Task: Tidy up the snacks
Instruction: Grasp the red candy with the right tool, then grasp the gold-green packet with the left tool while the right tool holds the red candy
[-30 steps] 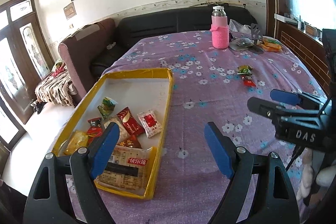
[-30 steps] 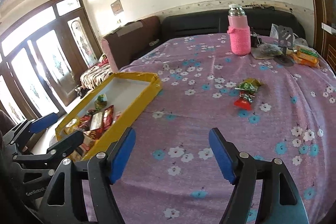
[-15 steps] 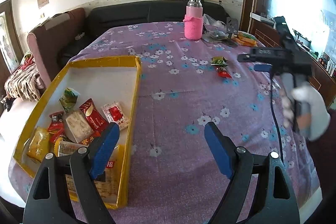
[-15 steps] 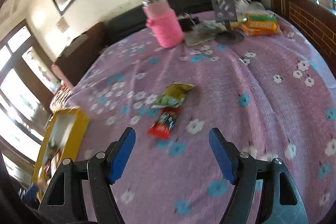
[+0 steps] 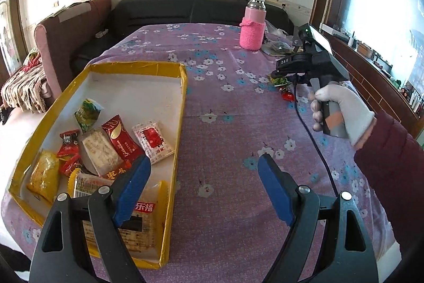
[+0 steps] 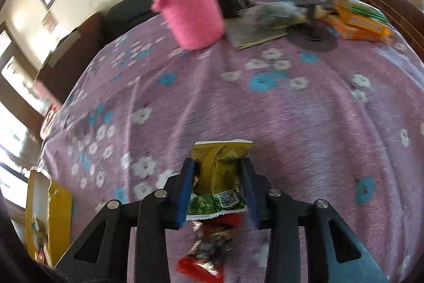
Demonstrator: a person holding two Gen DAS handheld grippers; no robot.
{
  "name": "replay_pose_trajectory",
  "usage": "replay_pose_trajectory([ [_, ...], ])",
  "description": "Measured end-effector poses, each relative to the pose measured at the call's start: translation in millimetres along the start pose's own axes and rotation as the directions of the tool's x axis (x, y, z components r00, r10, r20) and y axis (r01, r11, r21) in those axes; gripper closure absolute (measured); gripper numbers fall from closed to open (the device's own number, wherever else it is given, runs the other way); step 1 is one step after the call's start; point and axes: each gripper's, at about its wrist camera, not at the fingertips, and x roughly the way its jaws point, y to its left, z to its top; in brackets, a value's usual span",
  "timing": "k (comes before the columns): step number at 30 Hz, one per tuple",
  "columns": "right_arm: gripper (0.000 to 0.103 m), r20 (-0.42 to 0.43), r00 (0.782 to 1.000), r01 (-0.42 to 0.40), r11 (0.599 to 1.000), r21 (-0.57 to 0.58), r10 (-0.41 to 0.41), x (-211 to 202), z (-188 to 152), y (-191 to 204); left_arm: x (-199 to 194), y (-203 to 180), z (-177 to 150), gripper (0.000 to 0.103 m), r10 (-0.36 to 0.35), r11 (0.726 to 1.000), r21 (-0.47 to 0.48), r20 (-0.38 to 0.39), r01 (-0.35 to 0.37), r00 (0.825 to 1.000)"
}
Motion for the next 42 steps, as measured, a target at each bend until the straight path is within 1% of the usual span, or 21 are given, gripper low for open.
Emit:
replay_pose_trajectory([
  [3,0.068,-0.042,0.998,-0.059,0.995,-0.075,0.055,-4.1,-15.7,19.6,4.9,1.1,-0.5,0.020,-0.029,0.999,-0.021,-0.021,0.028,0.999],
  [5,0.068,-0.115,0.983,-0.154,0.982,-0.113,0.141,-8.0,-31.5,33.2,5.9,-0.9,-1.4,0.020,-0.048,0.999,-0.026,-0.032,0.048,0.998],
  [6,0.065,-0.159,0.970,-0.205,0.971,-0.124,0.185,-10.0,-37.5,38.5,5.5,-2.0,-1.8,0.020,-0.051,0.998,-0.022,-0.033,0.051,0.998],
  [7,0.065,-0.213,0.948,-0.268,0.955,-0.125,0.238,-12.2,-44.0,42.7,5.1,-2.4,-2.1,0.020,-0.052,0.999,-0.018,-0.033,0.051,0.998],
  [8,0.065,-0.272,0.905,-0.364,0.926,-0.098,0.327,-18.1,-52.0,43.3,4.1,-3.2,-2.4,0.020,-0.053,0.999,-0.014,-0.032,0.052,0.998],
  [9,0.066,-0.272,0.886,-0.410,0.909,-0.076,0.376,-25.9,-55.0,40.1,3.2,-3.7,-2.6,0.020,-0.055,0.998,-0.013,-0.030,0.055,0.998],
  [10,0.064,-0.240,0.883,-0.429,0.901,-0.060,0.404,-35.8,-55.8,34.1,3.2,-4.1,-2.9,0.020,-0.058,0.998,-0.014,-0.030,0.057,0.998],
  [11,0.056,-0.181,0.897,-0.418,0.907,-0.047,0.404,-47.3,-54.5,24.6,4.2,-4.5,-3.1,0.020,-0.065,0.998,-0.018,-0.035,0.064,0.997],
  [12,0.047,-0.104,0.927,-0.365,0.930,-0.045,0.359,-58.7,-52.4,12.7,6.0,-5.1,-3.2,0.020,-0.078,0.997,-0.027,-0.043,0.077,0.996],
  [13,0.045,-0.048,0.953,-0.303,0.952,-0.051,0.300,-65.1,-51.5,4.1,8.0,-6.0,-3.6,0.020,-0.094,0.995,-0.037,-0.053,0.092,0.994],
  [15,0.044,0.012,0.985,-0.169,0.983,-0.064,0.171,-65.3,-51.6,-9.9,11.3,-8.7,-4.9,0.020,-0.122,0.992,-0.050,-0.071,0.118,0.990],
  [18,0.044,0.007,0.993,-0.120,0.990,-0.073,0.121,-50.0,-56.8,-17.0,16.3,-13.9,-5.8,0.020,-0.128,0.991,-0.050,-0.095,0.123,0.987],
  [22,0.044,0.016,0.993,-0.118,0.988,-0.100,0.120,-35.2,-64.0,-12.3,19.3,-18.2,1.7,0.020,-0.120,0.992,-0.040,-0.104,0.116,0.987],
  [24,0.046,0.029,0.995,-0.093,0.984,-0.152,0.099,-34.6,-67.2,-3.2,24.8,-20.4,9.5,0.020,-0.130,0.991,-0.048,-0.109,0.125,0.986],
  [25,0.049,0.036,0.996,-0.072,0.982,-0.173,0.079,-32.0,-64.5,0.1,26.9,-20.7,12.5,0.020,-0.136,0.990,-0.053,-0.108,0.131,0.985],
  [26,0.058,0.043,0.999,-0.023,0.975,-0.221,0.033,-31.1,-68.1,7.3,32.0,-23.0,18.5,0.020,-0.146,0.988,-0.060,-0.105,0.140,0.984],
  [27,0.075,0.041,0.999,-0.004,0.968,-0.250,0.014,-30.4,-69.9,11.9,35.5,-24.4,21.6,0.020,-0.150,0.988,-0.063,-0.103,0.144,0.983],
  [29,0.076,0.043,0.999,0.023,0.958,-0.286,-0.011,-31.8,-72.9,15.3,49.3,-31.1,31.6,0.020,-0.147,0.988,-0.060,-0.114,0.141,0.983],
  [33,0.080,0.036,0.999,0.010,0.962,-0.273,-0.001,-35.0,-71.4,5.5,83.6,-50.3,50.3,0.020,-0.126,0.992,-0.015,-0.159,0.125,0.979],
  [38,0.086,0.025,0.996,-0.076,0.978,-0.192,0.083,-44.6,-63.2,-11.4,135.9,-74.0,68.2,0.020,-0.089,0.993,0.056,-0.236,0.105,0.968],
  [42,0.091,0.020,0.993,-0.112,0.979,-0.170,0.117,-49.2,-60.1,-16.0,169.7,-78.0,78.2,0.020,-0.038,0.993,0.098,-0.248,0.064,0.968],
])
